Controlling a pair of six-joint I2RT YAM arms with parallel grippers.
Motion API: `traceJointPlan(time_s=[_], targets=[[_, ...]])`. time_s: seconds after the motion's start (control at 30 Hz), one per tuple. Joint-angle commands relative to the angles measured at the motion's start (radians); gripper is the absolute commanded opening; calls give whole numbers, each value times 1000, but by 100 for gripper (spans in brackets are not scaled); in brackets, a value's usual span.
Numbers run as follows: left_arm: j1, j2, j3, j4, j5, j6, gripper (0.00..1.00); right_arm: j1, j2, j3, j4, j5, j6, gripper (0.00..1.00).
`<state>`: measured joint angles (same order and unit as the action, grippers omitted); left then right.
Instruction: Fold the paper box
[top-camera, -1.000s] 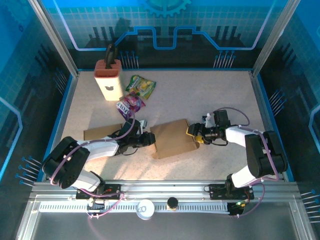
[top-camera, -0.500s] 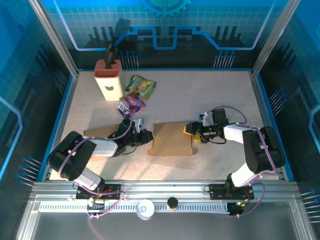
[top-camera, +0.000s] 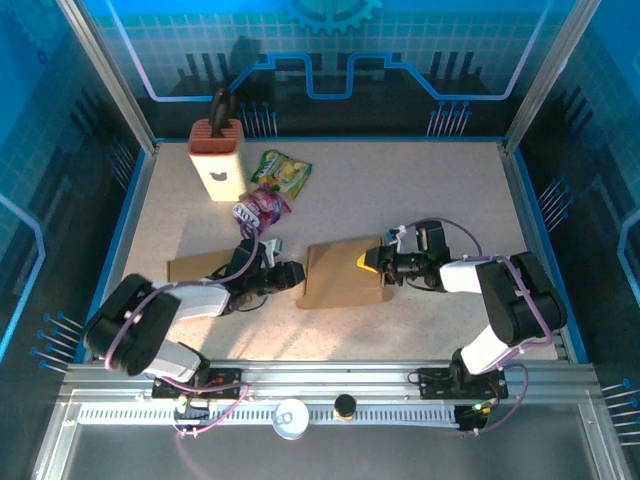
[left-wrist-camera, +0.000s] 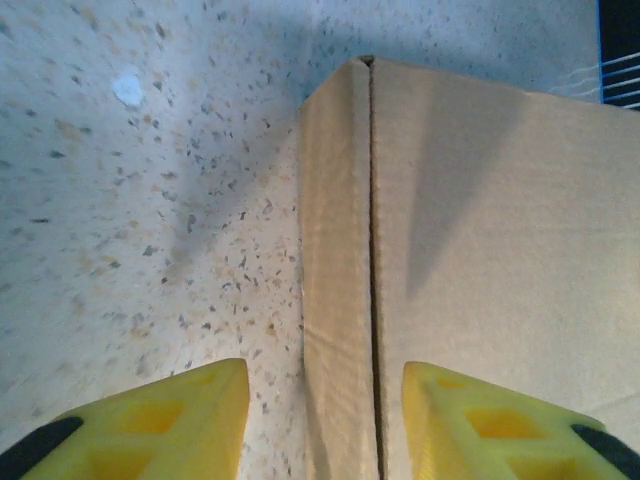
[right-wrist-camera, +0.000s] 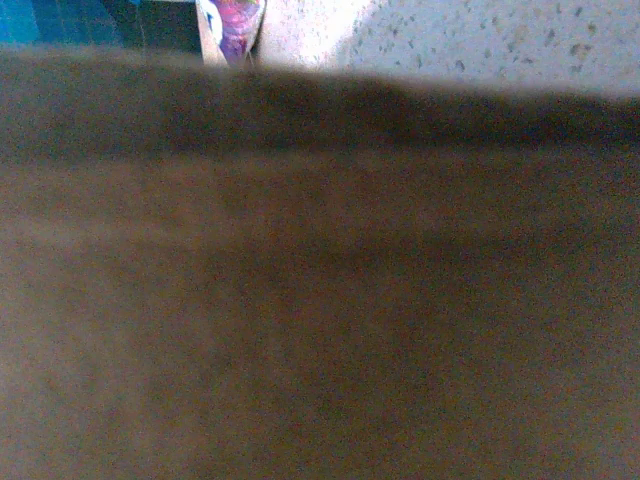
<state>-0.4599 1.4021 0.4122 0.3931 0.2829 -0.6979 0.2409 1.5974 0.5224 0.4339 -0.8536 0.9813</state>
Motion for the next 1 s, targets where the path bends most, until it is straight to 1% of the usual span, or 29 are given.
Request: traceJointPlan(time_s=[0.0,0.07,0.1,0.13,0.17,0.2,0.27,0.33,0.4,0.43,0.53,0.63,0.67,0.7,0.83,0.97], targets=[[-53,-183,29,-197,-113,198,48,-17,-20,-9,73,-29,117,37],[-142,-289,67,-293,-204,367,50,-38,-23,-10,89,-46,167,37],[-182,-328,80,-315,-230,447,50,-46,-27,-7,89,-56,188,37],[-242,-370,88,-331,-249,548,52,-57,-33,-4,80,-65,206,36],[-288,-406,95,-345,-246,654,55,-66,-40,2,57,-73,217,36],[-341,-428,105,-362,-277,724,57,-72,-47,9,36,-79,223,36],[-425,-449,144,-420,-359,863,58,-89,-71,26,-36,-90,223,36],[-491,-432,181,-460,-454,974,59,-103,-95,41,-105,-96,213,36],[-546,-394,194,-445,-540,1058,60,-115,-119,52,-156,-106,208,37],[-574,-355,208,-434,-597,1091,61,-120,-128,57,-191,-108,211,37],[-648,-213,247,-379,-776,1193,62,-135,-153,63,-221,-124,230,37],[-678,-98,258,-244,-939,1288,65,-142,-172,86,-295,-125,203,37],[-678,-74,262,-208,-973,1314,69,-144,-175,97,-331,-126,191,37],[-678,-62,264,-180,-994,1331,70,-144,-177,105,-356,-131,181,37],[-678,-30,264,-100,-1029,1387,73,-148,-192,115,-400,-131,165,37],[-677,10,263,-85,-1012,1403,73,-153,-189,118,-398,-139,177,37]])
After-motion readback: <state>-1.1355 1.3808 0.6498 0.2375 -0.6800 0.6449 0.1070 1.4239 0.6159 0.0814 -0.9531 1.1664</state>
